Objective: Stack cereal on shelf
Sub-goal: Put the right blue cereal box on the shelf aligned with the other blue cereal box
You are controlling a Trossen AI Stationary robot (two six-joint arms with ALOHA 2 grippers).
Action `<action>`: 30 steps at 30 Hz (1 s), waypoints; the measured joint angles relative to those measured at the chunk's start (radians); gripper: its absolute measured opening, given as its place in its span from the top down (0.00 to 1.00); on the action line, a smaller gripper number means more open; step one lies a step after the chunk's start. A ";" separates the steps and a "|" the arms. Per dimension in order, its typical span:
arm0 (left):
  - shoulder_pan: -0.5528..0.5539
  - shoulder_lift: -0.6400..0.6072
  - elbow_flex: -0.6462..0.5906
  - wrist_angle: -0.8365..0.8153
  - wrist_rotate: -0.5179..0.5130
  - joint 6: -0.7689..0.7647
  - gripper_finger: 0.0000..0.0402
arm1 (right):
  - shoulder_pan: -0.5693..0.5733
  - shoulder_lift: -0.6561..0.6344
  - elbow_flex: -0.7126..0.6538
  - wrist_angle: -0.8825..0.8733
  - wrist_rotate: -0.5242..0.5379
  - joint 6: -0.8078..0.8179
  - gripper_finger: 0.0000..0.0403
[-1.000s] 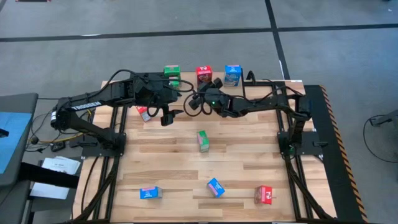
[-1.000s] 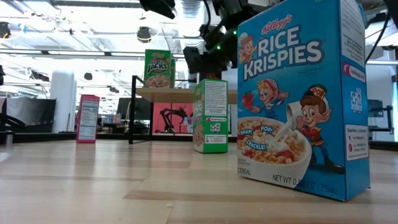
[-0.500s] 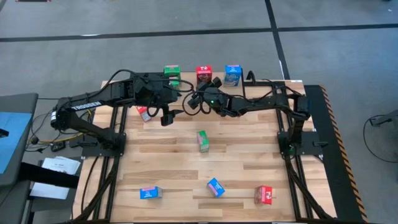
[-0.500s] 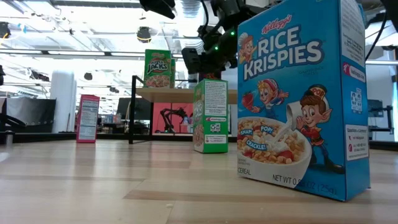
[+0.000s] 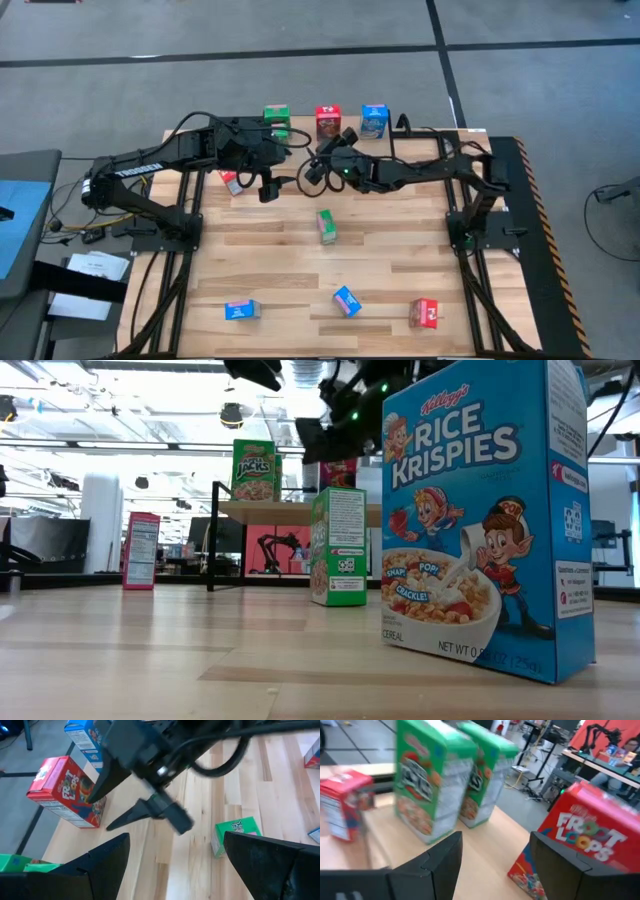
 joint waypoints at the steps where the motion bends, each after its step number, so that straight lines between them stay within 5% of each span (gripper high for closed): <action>1: 0.000 0.000 0.000 0.000 0.000 -0.007 0.22 | 0.009 -0.016 0.000 -0.012 0.000 0.005 0.36; 15: -0.038 -0.031 -0.001 -0.012 0.000 -0.070 0.22 | 0.133 -0.265 -0.001 -0.299 0.000 0.061 0.36; 30: -0.105 -0.123 -0.001 -0.158 0.000 -0.223 0.22 | 0.345 -0.394 -0.001 -0.483 -0.005 0.162 0.36</action>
